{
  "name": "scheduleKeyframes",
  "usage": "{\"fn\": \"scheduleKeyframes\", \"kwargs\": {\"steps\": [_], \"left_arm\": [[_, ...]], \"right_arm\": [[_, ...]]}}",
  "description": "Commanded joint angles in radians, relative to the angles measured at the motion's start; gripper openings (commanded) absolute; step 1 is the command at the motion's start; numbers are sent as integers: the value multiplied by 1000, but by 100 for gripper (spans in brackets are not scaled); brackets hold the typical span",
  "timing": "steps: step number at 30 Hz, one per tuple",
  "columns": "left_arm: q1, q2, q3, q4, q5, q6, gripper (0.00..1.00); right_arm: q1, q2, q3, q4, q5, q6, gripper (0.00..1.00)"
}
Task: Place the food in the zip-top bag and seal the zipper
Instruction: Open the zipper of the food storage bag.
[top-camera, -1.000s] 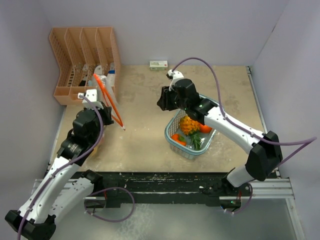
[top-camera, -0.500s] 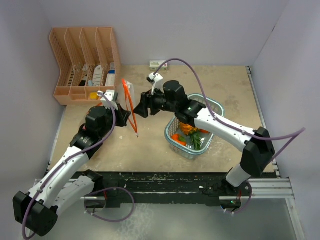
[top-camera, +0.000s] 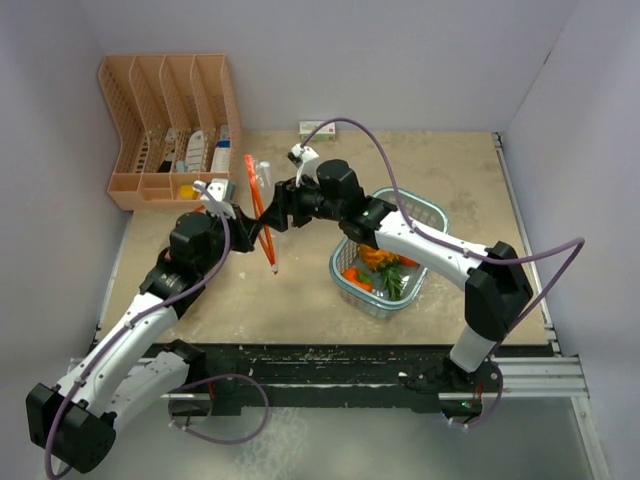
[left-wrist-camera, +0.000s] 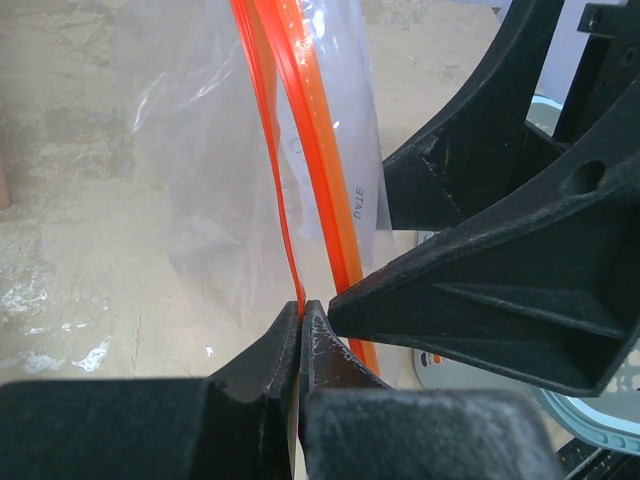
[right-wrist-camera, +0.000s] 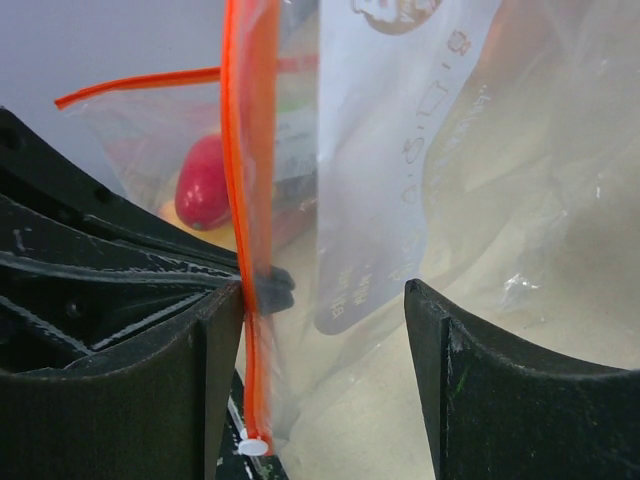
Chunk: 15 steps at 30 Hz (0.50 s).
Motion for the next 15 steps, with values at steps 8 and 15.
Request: {"fn": "scheduleKeyframes", "kwargs": {"steps": [8,15], "left_arm": [[1,2,1,72,49,-25,0],[1,-28,21,13,26,-5,0]], "right_arm": [[2,10,88,59,25,21,65],[2,8,99,-30,175,1,14]]}}
